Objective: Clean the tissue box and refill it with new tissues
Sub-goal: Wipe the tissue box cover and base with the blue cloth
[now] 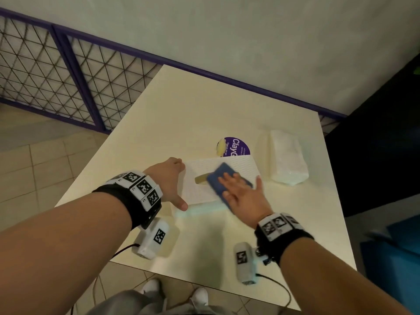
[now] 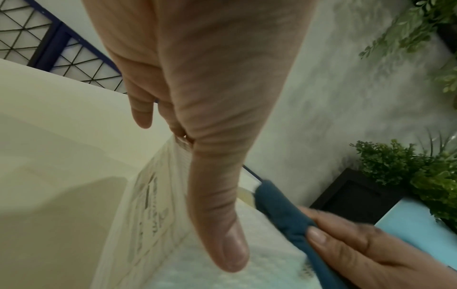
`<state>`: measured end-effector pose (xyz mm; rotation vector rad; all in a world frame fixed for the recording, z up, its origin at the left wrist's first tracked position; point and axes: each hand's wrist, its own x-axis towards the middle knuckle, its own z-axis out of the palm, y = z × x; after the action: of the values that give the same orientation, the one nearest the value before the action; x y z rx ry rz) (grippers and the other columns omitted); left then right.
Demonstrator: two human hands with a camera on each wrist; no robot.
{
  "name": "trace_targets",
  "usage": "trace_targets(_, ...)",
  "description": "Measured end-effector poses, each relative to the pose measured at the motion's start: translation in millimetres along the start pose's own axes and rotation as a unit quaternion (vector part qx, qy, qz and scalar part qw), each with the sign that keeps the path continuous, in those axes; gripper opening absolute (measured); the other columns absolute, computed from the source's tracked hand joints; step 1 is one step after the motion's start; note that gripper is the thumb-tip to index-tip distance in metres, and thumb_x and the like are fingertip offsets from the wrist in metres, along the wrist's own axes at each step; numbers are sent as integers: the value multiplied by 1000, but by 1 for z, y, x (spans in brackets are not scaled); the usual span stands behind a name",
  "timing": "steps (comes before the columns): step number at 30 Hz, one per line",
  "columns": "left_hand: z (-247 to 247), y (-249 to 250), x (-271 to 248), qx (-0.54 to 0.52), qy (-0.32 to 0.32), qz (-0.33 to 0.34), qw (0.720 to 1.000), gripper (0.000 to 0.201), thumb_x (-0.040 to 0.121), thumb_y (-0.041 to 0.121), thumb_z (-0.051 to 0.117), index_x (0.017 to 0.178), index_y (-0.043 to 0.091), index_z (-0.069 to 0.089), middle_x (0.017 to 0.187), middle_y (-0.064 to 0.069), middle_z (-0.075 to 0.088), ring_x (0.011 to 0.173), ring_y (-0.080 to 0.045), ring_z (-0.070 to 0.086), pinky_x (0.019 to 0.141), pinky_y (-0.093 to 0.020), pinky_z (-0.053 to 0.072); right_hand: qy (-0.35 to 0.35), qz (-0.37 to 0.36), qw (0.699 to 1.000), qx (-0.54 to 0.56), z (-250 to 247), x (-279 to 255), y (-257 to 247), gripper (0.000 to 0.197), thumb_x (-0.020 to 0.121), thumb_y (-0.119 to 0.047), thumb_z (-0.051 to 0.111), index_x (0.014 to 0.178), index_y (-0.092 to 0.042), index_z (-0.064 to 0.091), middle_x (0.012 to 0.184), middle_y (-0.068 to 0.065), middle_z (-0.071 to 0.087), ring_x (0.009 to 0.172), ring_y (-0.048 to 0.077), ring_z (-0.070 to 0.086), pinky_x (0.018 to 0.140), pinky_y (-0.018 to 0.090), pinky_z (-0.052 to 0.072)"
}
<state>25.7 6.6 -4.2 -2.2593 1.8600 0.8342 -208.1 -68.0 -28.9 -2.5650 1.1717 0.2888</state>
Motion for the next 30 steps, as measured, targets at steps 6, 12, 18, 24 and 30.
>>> trace_targets(6, 1, -12, -3, -53, 2, 25, 998, 123, 59, 51, 85, 153, 17, 14, 161, 8, 5, 144, -15, 24, 113, -29, 28, 8, 165, 985, 50, -27, -2, 20, 49, 104, -21, 23, 152, -19, 17, 160, 4, 22, 145, 20, 26, 118, 39, 17)
trace_targets(12, 11, -20, -3, -180, 37, 24, 983, 139, 48, 39, 94, 151, 30, 0, 157, 8, 24, 140, -19, 33, 110, -32, 32, 147, 206, 947, 199, -43, 35, -15, 44, 101, -23, 32, 144, -15, 38, 141, 14, 51, 126, 33, 49, 104, 38, 41)
trace_targets(18, 14, -22, 2, -210, 38, 11, 977, 145, 44, 34, 96, 152, 28, 0, 156, 8, 27, 140, -16, 33, 104, -25, 29, -29, 145, 988, 54, -14, 70, -76, 58, 102, -27, 24, 153, -21, -4, 162, 9, -12, 149, 33, -4, 120, 49, 10)
trace_targets(24, 9, -20, 5, -176, 35, 9, 984, 149, 39, 36, 97, 153, 23, 0, 156, 1, 28, 138, -20, 36, 107, -29, 36, -56, -53, 995, 63, 0, 50, -93, 55, 101, -32, 32, 152, -22, 14, 163, 2, 4, 150, 23, 3, 121, 42, 9)
trace_targets(30, 4, -12, 7, -125, 40, 7, 991, 139, 45, 35, 95, 152, 17, 7, 153, -2, 32, 135, -21, 40, 104, -29, 38, -22, -64, 997, 45, 1, 42, -98, 52, 101, -26, 32, 151, -23, 19, 162, 2, 9, 149, 23, 5, 119, 44, 5)
